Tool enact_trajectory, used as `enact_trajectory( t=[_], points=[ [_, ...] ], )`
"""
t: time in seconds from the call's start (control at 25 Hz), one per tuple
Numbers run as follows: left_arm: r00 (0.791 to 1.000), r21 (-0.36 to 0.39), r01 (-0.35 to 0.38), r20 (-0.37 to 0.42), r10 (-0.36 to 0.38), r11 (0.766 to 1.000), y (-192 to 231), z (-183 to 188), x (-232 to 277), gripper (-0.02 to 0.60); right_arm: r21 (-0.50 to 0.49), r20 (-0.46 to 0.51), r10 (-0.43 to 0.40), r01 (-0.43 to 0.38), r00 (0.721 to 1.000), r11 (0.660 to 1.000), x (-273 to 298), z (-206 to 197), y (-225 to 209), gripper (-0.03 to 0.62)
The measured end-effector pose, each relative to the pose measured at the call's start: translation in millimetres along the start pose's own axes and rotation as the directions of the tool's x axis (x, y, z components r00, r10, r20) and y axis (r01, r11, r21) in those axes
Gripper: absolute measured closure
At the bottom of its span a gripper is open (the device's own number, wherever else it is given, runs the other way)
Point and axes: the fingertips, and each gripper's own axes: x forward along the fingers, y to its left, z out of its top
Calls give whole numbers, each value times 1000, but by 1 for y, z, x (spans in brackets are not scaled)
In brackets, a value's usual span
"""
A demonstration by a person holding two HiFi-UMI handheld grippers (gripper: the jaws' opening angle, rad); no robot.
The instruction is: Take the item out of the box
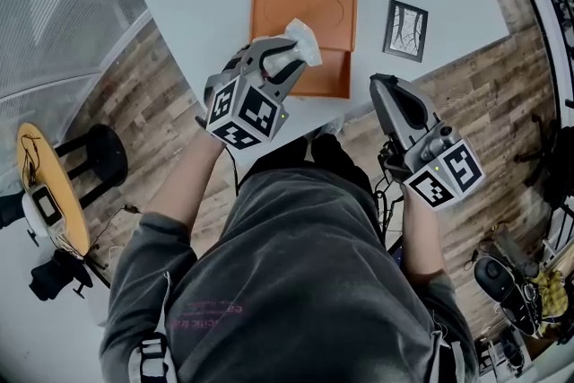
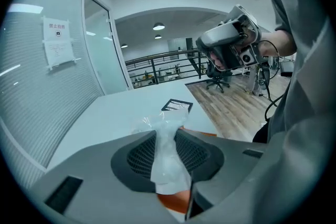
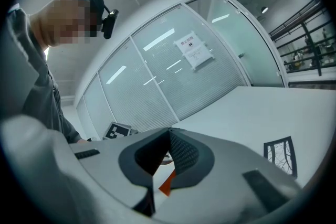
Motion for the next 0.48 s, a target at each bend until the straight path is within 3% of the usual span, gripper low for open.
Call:
enact_trajectory(
  t=[0.48],
  points=[
    [989,-86,-60,129,71,994,31,31,-34,466,-56,10,21,-21,1000,998,16,19,8,589]
  ],
)
